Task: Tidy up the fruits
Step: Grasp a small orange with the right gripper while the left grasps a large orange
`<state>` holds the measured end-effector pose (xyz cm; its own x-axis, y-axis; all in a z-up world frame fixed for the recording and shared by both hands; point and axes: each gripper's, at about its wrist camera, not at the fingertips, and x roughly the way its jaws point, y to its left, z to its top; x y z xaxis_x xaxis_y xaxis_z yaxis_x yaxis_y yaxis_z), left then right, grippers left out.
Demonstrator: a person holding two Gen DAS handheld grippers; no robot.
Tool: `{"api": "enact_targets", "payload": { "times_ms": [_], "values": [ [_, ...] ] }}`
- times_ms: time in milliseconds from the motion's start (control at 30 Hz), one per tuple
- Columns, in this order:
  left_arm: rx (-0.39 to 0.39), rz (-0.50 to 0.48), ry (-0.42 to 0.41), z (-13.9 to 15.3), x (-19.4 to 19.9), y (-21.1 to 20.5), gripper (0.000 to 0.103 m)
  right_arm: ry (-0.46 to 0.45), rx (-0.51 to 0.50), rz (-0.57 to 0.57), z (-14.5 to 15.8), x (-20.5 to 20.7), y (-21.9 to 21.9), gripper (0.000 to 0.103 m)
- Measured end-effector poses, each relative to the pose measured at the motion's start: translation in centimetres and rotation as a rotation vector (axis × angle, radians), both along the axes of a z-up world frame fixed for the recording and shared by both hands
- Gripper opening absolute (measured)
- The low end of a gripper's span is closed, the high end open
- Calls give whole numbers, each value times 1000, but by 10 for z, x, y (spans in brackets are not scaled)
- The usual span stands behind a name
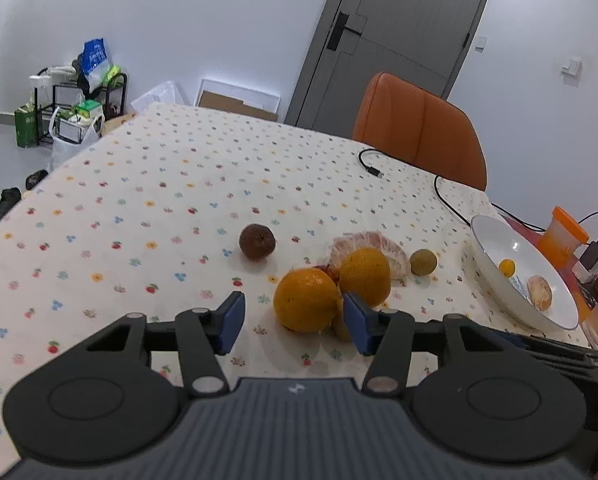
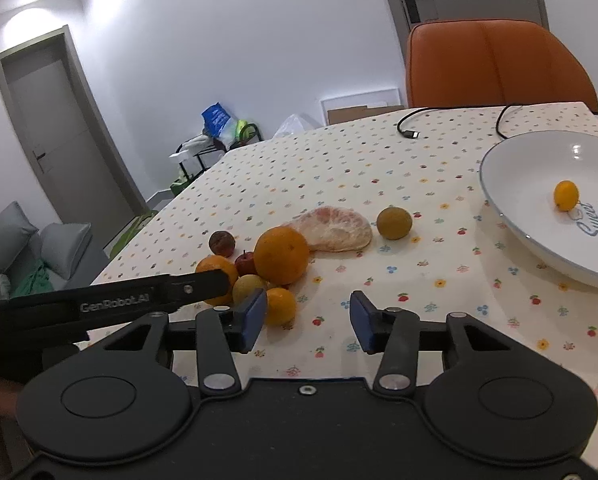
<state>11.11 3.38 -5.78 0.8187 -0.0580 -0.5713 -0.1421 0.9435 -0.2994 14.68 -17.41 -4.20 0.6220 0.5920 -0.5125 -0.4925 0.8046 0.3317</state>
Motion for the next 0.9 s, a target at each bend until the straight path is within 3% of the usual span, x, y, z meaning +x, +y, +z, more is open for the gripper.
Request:
{"api": "enact_targets", "payload": {
  "times_ms": [167,267,433,500,900],
  "values": [
    [-34,-12,0,-3,4,1,53,8,2,30,0,3,7,43],
    [-52,-10,-5,-2,5,4,36,16,-3,43,-2,7,13,39],
    [-45,20,-4,1,0,6,35,32,-9,62,-6,12,22,31],
    [-46,26,-2,2,-3,8,35,32,-20,73,-8,13,26,23],
    [-33,15,-51,23,-10,-2,35,-29,-13,34,13,1,1,22]
  ]
}}
